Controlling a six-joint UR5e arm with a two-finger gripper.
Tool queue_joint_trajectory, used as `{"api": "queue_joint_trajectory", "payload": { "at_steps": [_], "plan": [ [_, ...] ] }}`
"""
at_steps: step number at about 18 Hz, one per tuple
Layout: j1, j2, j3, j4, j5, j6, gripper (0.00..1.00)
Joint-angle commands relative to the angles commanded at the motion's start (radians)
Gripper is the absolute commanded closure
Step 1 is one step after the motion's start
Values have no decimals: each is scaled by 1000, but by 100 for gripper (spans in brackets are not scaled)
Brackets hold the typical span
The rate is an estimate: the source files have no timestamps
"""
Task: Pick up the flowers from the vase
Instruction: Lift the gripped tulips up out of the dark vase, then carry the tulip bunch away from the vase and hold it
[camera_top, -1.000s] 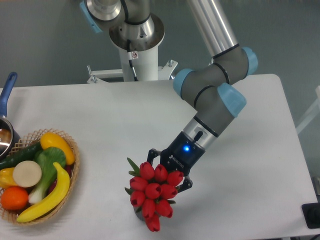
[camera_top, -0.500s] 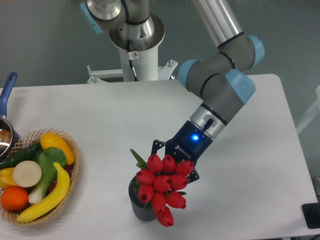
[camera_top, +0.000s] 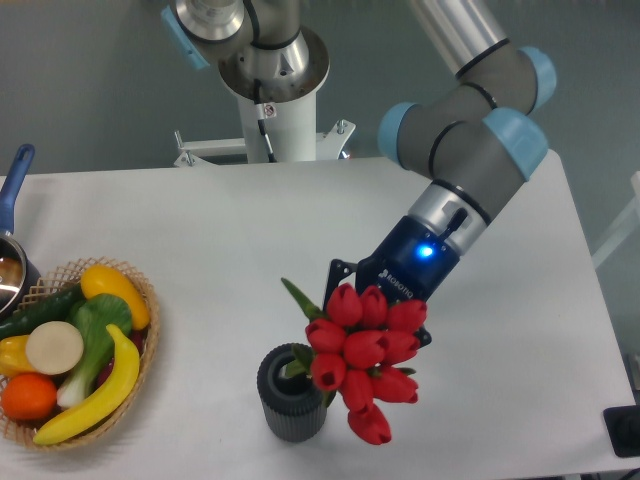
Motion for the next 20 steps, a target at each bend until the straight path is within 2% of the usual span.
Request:
{"api": "queue_joint_trajectory", "payload": {
  "at_steps": [10,13,15,18,20],
  "plan": [
    [115,77,8,-2,-84,-5,100],
    [155,89,5,0,-83,50,100],
    [161,85,-6,-2,-43,151,100],
    [163,83,-31,0,145,300,100],
    [163,77,-40,-3,225,365,100]
  ]
}}
